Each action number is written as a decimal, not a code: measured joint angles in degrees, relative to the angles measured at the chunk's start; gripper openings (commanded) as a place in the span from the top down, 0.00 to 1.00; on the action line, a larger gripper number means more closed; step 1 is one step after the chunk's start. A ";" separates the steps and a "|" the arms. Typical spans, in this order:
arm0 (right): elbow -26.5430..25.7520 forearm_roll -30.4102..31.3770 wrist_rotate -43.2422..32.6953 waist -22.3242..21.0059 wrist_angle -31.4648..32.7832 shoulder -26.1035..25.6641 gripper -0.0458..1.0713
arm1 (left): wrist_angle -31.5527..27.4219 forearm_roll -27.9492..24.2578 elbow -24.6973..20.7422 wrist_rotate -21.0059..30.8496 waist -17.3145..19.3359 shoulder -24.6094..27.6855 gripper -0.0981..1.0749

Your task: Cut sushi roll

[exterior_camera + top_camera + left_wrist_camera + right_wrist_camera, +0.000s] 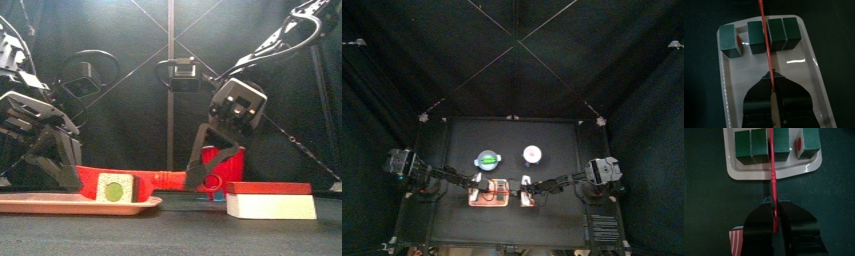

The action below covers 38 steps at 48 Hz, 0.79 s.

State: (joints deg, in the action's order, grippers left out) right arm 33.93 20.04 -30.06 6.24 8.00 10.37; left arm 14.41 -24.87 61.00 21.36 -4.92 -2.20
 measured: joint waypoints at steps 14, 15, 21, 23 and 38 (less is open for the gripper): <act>-0.35 -0.35 0.00 0.00 0.79 0.26 0.58 | -0.79 0.00 -1.05 0.00 0.09 1.67 0.63; -0.35 -0.35 0.00 0.00 0.70 0.26 0.58 | -1.05 0.00 -1.05 0.00 0.09 1.67 0.63; -0.44 -0.35 0.00 -0.09 0.79 0.18 0.58 | -1.93 0.00 -1.23 0.00 0.09 1.41 0.63; -0.44 -0.44 0.00 -0.09 0.88 0.18 0.58 | -2.11 0.00 -1.32 0.00 0.09 1.41 0.63; -0.53 -0.44 0.09 -0.35 0.97 0.18 0.58 | -2.29 -0.09 -1.41 0.00 0.35 1.32 0.63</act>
State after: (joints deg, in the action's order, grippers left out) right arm 33.40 19.60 -29.97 5.89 8.96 10.55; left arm 12.13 -24.96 59.59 21.36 -4.57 -0.88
